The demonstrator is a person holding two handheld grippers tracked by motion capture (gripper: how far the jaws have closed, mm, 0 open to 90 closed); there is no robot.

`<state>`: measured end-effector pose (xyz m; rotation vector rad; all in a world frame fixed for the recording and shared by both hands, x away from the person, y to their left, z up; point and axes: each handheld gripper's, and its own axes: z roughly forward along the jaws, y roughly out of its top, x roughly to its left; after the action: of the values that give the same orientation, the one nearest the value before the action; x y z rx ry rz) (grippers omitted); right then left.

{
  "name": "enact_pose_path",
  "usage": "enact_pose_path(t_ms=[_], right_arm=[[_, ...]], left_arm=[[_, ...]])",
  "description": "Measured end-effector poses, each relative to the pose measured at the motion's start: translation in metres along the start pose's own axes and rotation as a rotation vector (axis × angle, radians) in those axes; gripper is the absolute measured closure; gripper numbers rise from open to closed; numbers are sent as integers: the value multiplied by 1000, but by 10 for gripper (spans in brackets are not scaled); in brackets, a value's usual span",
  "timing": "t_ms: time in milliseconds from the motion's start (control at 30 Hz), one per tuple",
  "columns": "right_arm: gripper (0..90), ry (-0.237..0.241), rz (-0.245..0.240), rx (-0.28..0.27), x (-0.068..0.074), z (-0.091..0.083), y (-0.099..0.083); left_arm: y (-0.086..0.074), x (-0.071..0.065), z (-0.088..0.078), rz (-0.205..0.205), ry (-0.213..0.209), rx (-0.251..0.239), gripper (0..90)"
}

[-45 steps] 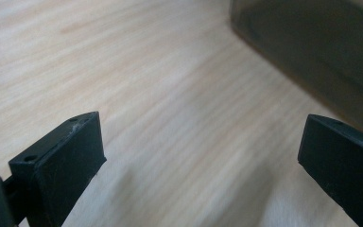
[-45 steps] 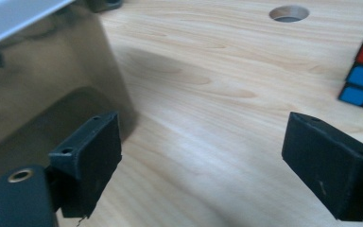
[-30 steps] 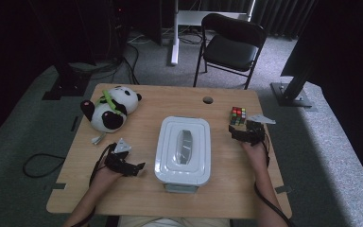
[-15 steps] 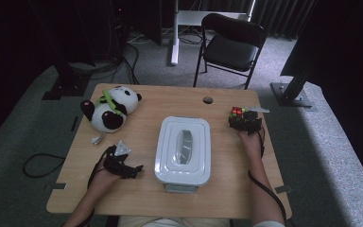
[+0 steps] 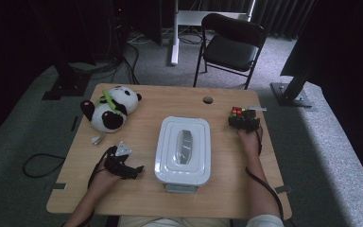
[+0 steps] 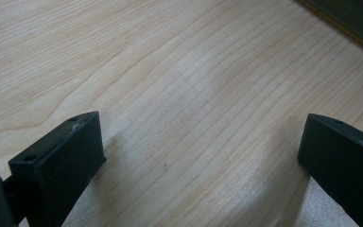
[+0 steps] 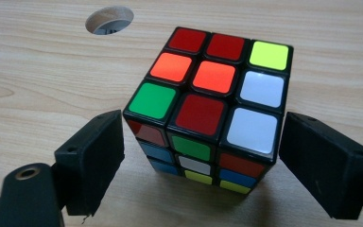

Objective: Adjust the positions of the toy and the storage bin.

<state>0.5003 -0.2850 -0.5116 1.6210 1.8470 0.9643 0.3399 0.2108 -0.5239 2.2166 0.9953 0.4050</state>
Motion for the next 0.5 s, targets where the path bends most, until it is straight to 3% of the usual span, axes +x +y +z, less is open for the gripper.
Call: enact_pose_path(t_ms=[67,233,400,500], right_arm=[[146,2,23,-2,-1,2,0],[250,-16,-7,10,1,6,0],[314,-33,-6,-8,1,3,-1],[337,-2,-19,-5,1,0,1]], left_arm=[[0,0,0,2,-1,-1,17],[0,0,0,5,-2,-1,17],[0,0,0,4,-3,1,17],[0,0,0,4,-3,1,17]])
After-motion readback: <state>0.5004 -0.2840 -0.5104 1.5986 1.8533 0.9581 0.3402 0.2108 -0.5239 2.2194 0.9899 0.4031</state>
